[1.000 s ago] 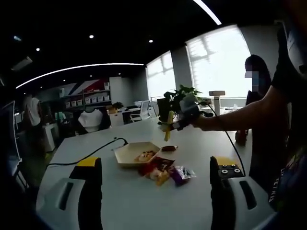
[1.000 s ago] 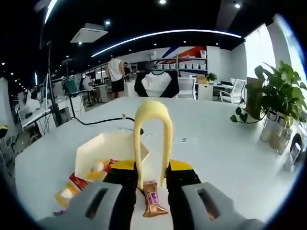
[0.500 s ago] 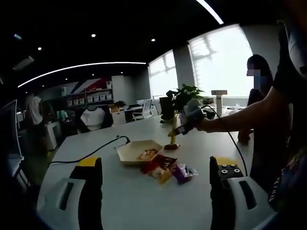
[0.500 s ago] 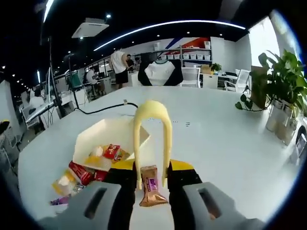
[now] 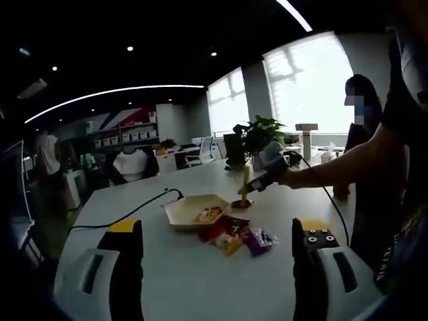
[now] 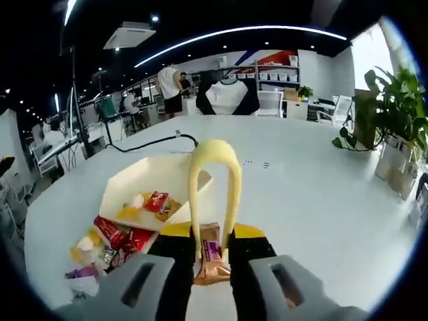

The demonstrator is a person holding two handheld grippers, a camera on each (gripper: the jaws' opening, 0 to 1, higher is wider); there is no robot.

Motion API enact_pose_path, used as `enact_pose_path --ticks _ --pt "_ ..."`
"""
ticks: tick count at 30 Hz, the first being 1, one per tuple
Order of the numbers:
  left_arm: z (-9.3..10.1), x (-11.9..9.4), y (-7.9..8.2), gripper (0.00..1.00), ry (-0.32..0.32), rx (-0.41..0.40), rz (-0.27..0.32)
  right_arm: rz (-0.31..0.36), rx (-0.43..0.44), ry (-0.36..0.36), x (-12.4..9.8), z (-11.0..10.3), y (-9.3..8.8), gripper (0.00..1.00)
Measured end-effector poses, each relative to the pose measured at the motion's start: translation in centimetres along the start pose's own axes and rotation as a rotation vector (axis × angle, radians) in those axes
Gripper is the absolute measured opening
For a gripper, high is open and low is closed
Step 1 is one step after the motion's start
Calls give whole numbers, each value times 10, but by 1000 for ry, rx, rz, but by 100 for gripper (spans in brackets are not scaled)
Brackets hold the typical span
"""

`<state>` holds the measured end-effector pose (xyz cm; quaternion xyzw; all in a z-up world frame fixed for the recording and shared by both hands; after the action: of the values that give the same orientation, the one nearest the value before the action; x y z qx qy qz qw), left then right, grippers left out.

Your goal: Place the target food into the container with the food tongs after gripping and lifting it, then release it inside without dropping or visibly crushing the food.

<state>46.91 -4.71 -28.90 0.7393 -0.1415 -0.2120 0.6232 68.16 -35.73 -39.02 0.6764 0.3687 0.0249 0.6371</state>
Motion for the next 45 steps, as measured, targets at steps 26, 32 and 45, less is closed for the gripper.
enact_pose_path --ticks 26,32,45 --pt "-1 -9 5 98 9 19 7 189 34 37 -7 -12 74 13" --pt "-4 -13 6 98 24 15 16 170 12 63 14 -19 88 14" --pt "-2 -7 7 98 12 28 11 76 -48 89 82 -33 91 14"
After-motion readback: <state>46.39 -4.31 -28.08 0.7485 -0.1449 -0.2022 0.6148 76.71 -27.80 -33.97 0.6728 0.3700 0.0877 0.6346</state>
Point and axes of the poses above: the point that each gripper's makers call its tool centre point, and the gripper's own axes: x roughly forward along the fingers, z roughly to its right, y roughly out of its top, the point moved 6 cm from there along -x, roughly backward along the fingers, and after that the axes turned 8 degrees about y, right-handed, at the moved point
